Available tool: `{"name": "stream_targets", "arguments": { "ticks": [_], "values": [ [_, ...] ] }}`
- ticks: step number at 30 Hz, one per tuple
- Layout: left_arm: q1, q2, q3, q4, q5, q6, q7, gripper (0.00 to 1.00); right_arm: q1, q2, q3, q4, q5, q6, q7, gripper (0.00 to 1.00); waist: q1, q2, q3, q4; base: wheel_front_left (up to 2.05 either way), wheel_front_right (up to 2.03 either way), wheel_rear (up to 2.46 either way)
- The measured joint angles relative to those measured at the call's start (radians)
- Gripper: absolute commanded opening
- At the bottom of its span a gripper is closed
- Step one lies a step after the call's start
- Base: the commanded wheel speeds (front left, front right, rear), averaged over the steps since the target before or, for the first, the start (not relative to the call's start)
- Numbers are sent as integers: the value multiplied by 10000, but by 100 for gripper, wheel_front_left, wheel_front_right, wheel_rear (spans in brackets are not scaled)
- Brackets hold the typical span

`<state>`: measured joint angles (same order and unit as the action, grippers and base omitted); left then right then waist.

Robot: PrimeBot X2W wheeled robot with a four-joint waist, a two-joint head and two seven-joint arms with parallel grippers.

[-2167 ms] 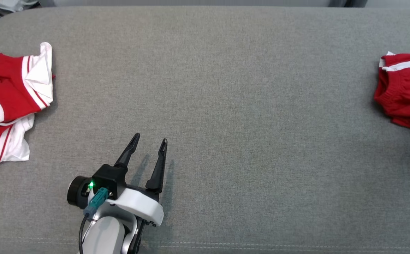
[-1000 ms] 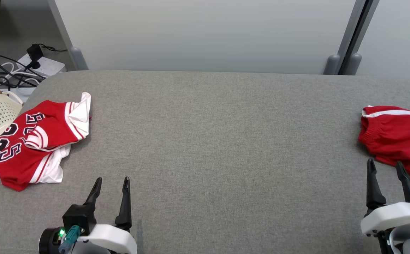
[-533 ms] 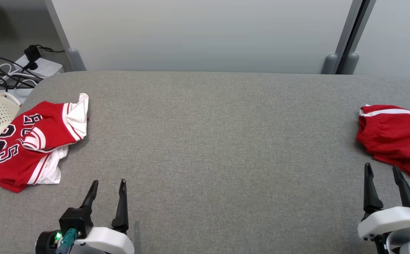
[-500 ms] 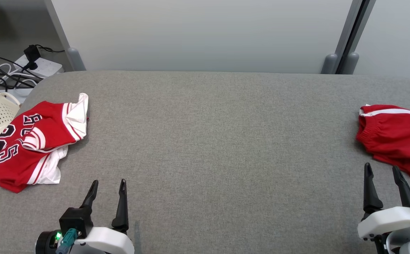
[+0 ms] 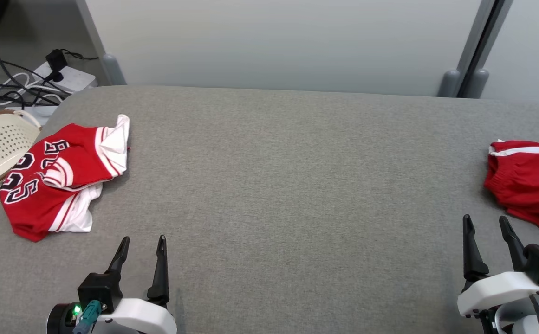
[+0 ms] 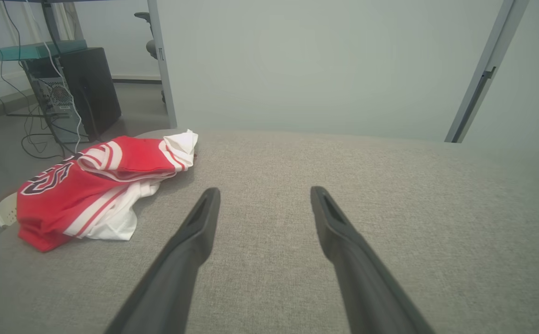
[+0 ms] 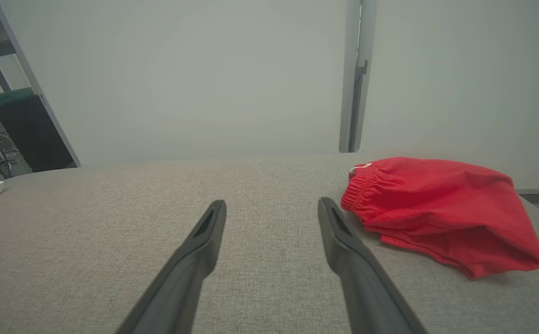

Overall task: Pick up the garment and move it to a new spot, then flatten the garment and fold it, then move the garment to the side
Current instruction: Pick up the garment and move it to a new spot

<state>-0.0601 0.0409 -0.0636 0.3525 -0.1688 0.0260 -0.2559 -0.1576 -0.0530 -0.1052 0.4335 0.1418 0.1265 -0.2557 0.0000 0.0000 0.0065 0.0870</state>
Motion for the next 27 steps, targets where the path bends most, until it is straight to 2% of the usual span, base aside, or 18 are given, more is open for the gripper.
{"name": "stream_targets", "arguments": {
  "ticks": [6, 18, 27],
  "values": [
    [0, 0, 0, -10, -6, 2, 0, 100, -1, -12, 290, -12, 77, 0, 0, 100, 0, 0, 57, 752, 0, 0, 0],
    [13, 4, 213, 12, -125, 0, 0, 100, -26, -27, 805, -31, 117, 0, 0, 100, 0, 0, 224, 2771, 0, 0, 0],
    [15, 2, 215, 36, -171, 2, 0, 100, -85, -25, 844, 12, 174, 0, 0, 100, 0, 0, 296, 3856, 0, 0, 0]
  ]
}}
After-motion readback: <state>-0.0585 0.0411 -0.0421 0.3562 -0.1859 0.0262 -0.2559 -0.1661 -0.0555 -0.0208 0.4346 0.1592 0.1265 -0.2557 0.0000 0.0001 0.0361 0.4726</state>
